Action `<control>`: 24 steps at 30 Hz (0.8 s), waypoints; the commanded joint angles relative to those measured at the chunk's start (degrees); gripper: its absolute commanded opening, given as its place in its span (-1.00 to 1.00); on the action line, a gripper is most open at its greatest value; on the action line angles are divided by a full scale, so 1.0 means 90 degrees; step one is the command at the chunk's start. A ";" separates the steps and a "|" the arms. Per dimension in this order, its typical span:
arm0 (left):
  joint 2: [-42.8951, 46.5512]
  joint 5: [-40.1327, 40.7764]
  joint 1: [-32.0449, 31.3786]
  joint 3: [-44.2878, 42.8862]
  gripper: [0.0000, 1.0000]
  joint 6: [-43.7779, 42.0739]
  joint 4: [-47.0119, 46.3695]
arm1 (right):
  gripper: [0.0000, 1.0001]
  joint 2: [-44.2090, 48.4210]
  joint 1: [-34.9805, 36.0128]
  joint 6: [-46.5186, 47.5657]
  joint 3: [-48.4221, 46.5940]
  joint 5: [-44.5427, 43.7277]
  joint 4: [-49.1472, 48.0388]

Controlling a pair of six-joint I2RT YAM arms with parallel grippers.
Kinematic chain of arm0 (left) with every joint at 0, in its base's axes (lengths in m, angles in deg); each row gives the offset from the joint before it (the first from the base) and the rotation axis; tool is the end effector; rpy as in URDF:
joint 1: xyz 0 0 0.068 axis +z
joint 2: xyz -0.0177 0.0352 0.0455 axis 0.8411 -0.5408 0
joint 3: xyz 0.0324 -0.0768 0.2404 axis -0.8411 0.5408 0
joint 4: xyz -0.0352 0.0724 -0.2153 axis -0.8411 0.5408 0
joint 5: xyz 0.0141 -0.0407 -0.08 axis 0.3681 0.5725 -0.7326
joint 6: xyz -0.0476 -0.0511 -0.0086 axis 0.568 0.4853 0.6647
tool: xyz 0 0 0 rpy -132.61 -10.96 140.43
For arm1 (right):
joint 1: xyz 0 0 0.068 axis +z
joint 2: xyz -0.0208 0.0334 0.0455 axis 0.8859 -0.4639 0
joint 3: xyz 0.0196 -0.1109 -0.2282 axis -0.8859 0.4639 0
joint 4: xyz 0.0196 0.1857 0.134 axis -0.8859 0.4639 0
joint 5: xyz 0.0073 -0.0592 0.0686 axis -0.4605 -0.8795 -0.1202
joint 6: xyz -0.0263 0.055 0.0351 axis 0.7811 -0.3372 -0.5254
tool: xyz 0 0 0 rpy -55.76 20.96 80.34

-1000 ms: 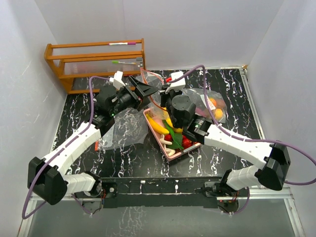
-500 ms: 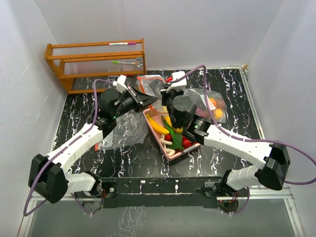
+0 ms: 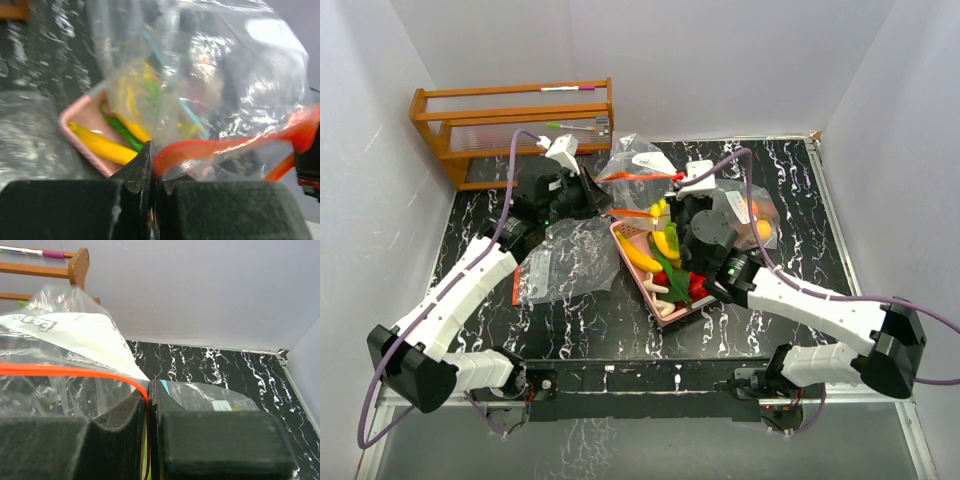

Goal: Place the food in the zip-top bag and seal the zipper
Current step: Open the zipper of the food storage bag.

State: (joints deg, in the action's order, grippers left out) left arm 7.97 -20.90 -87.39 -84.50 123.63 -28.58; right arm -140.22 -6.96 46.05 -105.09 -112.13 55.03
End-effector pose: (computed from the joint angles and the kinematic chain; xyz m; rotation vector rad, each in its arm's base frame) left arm 0.2372 -0.1474 0.3600 -0.0094 1.9581 -0.9350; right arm 0.1909 0.1946 0.3682 -0.1143 1.4982 -0.0908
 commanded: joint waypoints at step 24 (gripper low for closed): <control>0.0414 0.3800 0.0027 -0.1446 -1.00 -0.3773 0.1708 | -0.84 -0.0398 -0.0160 -0.1063 -0.0399 0.1566 0.0483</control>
State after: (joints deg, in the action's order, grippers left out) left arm 4.67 7.03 -88.50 -94.99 92.90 -14.15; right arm -142.63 -7.42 40.06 -103.17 -100.22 57.11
